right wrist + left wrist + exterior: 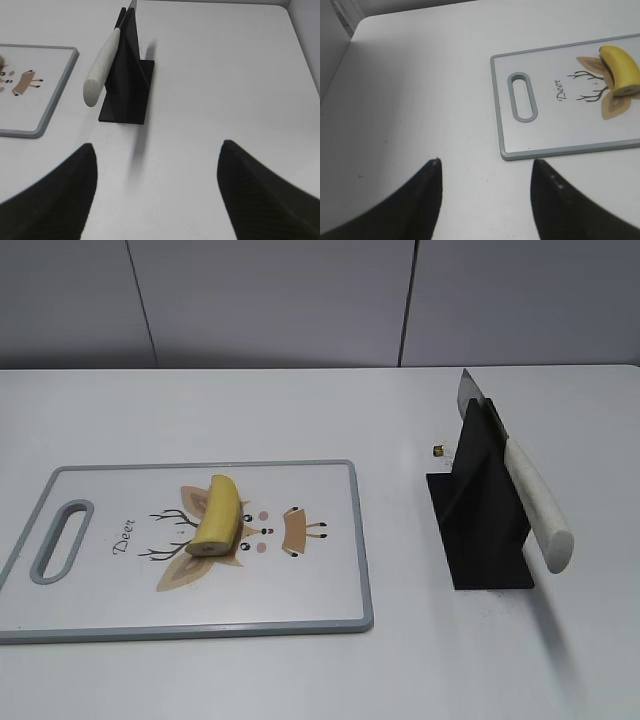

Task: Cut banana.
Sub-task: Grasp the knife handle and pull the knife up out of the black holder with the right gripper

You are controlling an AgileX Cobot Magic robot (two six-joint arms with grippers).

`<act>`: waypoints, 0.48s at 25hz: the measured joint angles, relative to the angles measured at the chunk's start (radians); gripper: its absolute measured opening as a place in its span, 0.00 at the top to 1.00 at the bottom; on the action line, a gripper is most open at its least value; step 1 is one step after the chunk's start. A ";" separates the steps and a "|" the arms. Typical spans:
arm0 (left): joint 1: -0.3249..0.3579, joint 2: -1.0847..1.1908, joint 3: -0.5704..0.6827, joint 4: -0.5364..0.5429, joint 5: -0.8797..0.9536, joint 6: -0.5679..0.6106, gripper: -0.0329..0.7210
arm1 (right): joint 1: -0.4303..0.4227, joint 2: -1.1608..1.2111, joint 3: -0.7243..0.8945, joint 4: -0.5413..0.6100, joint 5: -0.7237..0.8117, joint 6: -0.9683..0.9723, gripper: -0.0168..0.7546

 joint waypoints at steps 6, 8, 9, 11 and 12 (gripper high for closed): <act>0.000 0.000 0.000 0.000 0.000 0.000 0.23 | 0.000 0.000 0.000 0.000 0.000 0.000 0.25; 0.000 0.000 0.000 0.000 0.000 0.000 0.23 | 0.000 0.000 0.000 0.000 0.000 0.000 0.25; 0.000 0.000 0.000 0.000 0.000 0.000 0.23 | 0.000 0.000 0.000 0.000 0.000 0.000 0.25; 0.000 0.000 0.000 0.000 0.000 0.000 0.23 | 0.000 0.000 0.000 0.000 0.000 0.000 0.25; 0.000 0.000 0.000 0.000 0.000 0.000 0.23 | 0.000 0.000 0.000 0.000 0.000 0.000 0.25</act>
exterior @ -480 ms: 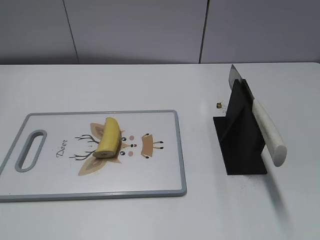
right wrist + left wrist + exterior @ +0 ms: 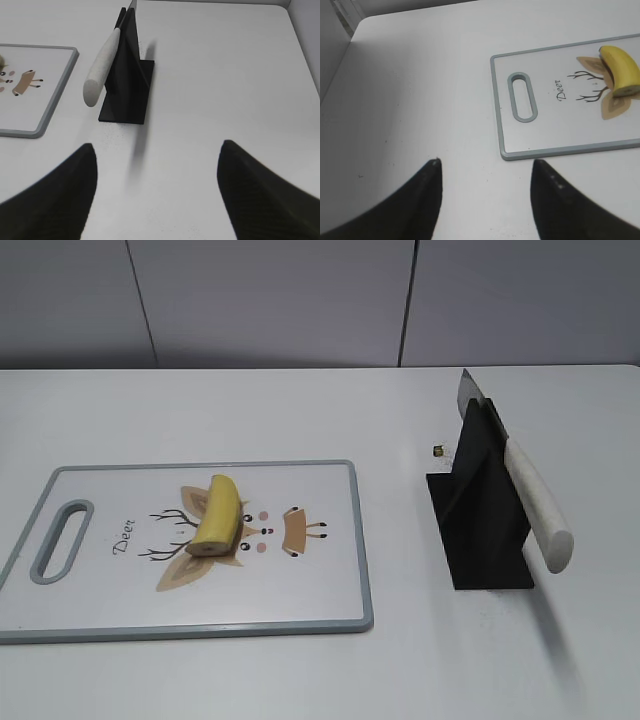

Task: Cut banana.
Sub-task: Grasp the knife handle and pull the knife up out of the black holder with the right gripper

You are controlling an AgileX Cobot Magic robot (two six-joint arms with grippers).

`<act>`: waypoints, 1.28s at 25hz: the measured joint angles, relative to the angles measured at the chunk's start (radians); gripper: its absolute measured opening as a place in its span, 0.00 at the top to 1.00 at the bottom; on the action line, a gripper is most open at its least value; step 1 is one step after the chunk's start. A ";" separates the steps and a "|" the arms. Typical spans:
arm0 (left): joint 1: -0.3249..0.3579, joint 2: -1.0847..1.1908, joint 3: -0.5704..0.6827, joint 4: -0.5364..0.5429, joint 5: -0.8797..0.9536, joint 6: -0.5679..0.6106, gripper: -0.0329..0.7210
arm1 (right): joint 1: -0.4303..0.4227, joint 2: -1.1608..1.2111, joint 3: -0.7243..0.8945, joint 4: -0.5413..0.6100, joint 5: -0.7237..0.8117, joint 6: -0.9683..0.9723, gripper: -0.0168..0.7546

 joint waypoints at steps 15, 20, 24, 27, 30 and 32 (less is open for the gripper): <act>0.000 0.000 0.000 0.000 0.000 0.000 0.23 | 0.000 0.000 0.000 0.000 0.000 0.000 0.25; 0.000 0.000 0.000 0.002 0.000 0.000 0.23 | 0.000 0.000 0.000 0.000 0.000 0.000 0.25; 0.000 0.000 0.000 0.003 0.000 0.000 0.23 | 0.000 0.000 0.000 0.001 -0.001 0.001 0.25; 0.000 0.000 0.000 0.003 0.000 0.000 0.23 | 0.000 0.033 -0.009 0.030 0.001 0.006 0.26; 0.000 0.000 0.000 0.003 0.000 0.000 0.23 | -0.001 0.125 -0.052 0.042 0.015 0.007 0.26; 0.000 0.000 0.000 0.007 0.000 0.000 0.23 | -0.001 0.202 -0.088 0.025 0.029 0.007 0.26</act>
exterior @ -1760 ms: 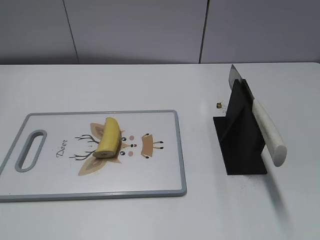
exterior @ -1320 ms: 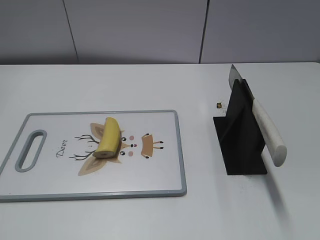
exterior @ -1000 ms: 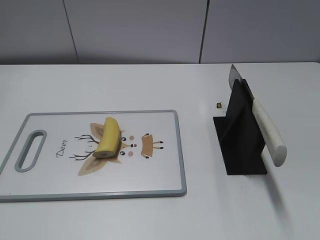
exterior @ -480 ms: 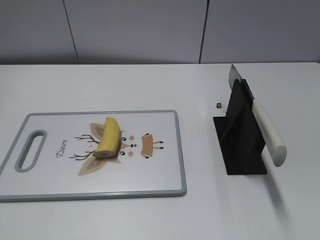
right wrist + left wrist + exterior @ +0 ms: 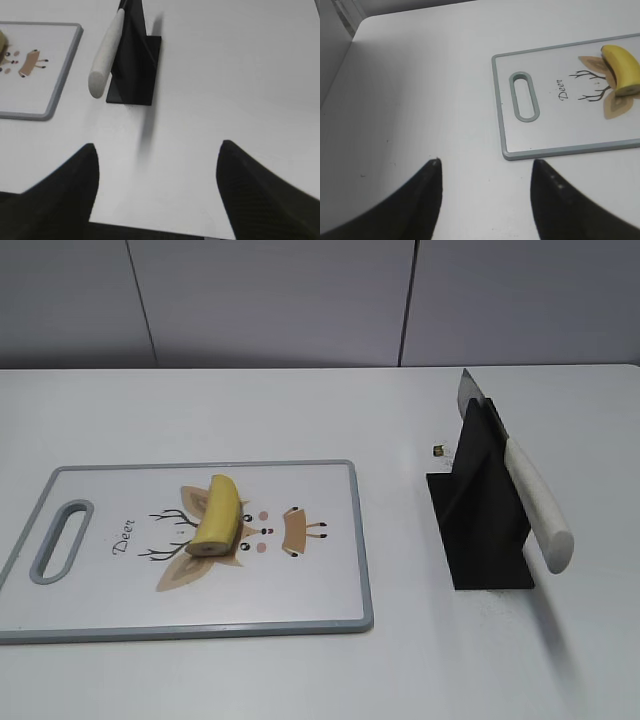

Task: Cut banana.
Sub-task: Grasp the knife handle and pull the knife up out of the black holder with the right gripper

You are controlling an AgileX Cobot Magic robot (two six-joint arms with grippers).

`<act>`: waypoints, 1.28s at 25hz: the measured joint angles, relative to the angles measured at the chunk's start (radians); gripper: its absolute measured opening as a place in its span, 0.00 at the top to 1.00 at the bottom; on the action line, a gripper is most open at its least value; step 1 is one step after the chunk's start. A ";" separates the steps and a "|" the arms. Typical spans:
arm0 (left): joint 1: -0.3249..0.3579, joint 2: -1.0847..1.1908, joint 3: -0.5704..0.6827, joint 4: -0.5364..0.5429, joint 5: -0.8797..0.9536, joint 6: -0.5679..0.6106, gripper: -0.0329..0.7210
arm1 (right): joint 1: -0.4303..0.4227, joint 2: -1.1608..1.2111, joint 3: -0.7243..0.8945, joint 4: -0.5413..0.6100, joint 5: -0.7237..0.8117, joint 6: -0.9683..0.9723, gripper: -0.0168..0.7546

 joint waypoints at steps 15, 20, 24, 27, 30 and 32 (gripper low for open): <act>0.000 0.000 0.000 0.032 0.000 0.000 0.23 | 0.009 0.463 -0.231 -0.018 0.063 0.000 0.27; 0.000 0.000 0.000 0.033 0.000 0.000 0.23 | 0.133 0.543 -0.282 -0.034 0.063 0.000 0.28; 0.000 0.000 0.000 0.034 0.000 0.000 0.23 | 0.263 0.638 -0.313 -0.090 0.062 0.061 0.28; 0.000 0.000 0.000 0.034 0.000 0.000 0.23 | 0.318 0.719 -0.355 -0.135 0.062 0.109 0.28; 0.000 0.000 0.000 0.034 0.000 0.000 0.23 | 0.324 0.805 -0.410 -0.144 0.061 0.153 0.28; 0.000 0.000 0.000 0.034 0.000 0.000 0.23 | 0.324 0.863 -0.448 -0.133 0.061 0.164 0.28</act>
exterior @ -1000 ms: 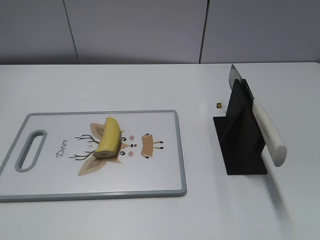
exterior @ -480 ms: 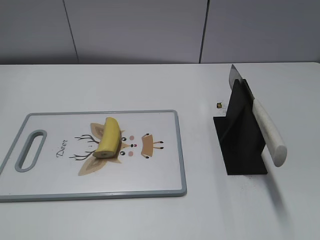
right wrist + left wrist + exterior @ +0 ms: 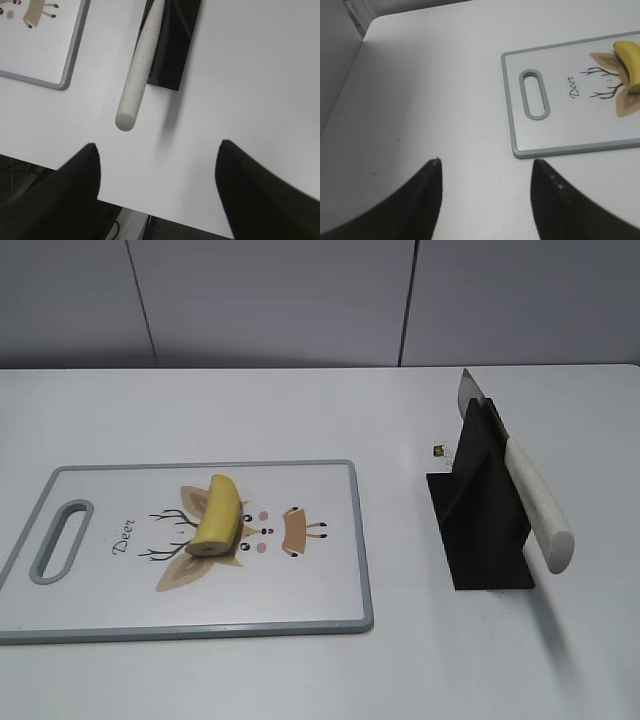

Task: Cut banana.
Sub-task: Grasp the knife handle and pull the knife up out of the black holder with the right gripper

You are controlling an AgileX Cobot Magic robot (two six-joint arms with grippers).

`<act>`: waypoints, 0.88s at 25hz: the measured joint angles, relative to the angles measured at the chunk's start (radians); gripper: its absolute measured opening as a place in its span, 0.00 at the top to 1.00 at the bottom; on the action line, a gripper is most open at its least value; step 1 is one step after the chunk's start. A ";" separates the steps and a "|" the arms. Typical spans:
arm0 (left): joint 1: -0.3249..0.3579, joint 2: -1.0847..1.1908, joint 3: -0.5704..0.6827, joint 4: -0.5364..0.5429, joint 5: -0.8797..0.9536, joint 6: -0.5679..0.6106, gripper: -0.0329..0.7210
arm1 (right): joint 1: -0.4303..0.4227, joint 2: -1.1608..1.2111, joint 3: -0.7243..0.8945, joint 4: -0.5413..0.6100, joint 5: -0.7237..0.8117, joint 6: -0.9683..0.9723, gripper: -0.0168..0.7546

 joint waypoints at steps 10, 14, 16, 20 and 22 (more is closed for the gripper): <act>0.000 0.000 0.000 0.000 0.000 0.000 0.23 | 0.000 0.295 -0.060 0.087 -0.003 0.082 0.28; 0.000 0.000 0.000 0.000 0.000 0.000 0.23 | 0.000 0.378 -0.061 0.090 -0.024 0.110 0.29; 0.000 0.000 0.000 0.000 0.000 0.000 0.23 | 0.000 0.412 -0.061 0.090 -0.044 0.114 0.29; 0.000 0.000 0.000 0.000 0.000 0.000 0.23 | 0.000 0.467 -0.061 0.090 -0.060 0.123 0.29; 0.000 0.000 0.000 0.000 0.000 0.000 0.23 | 0.000 0.498 -0.061 0.090 -0.060 0.125 0.29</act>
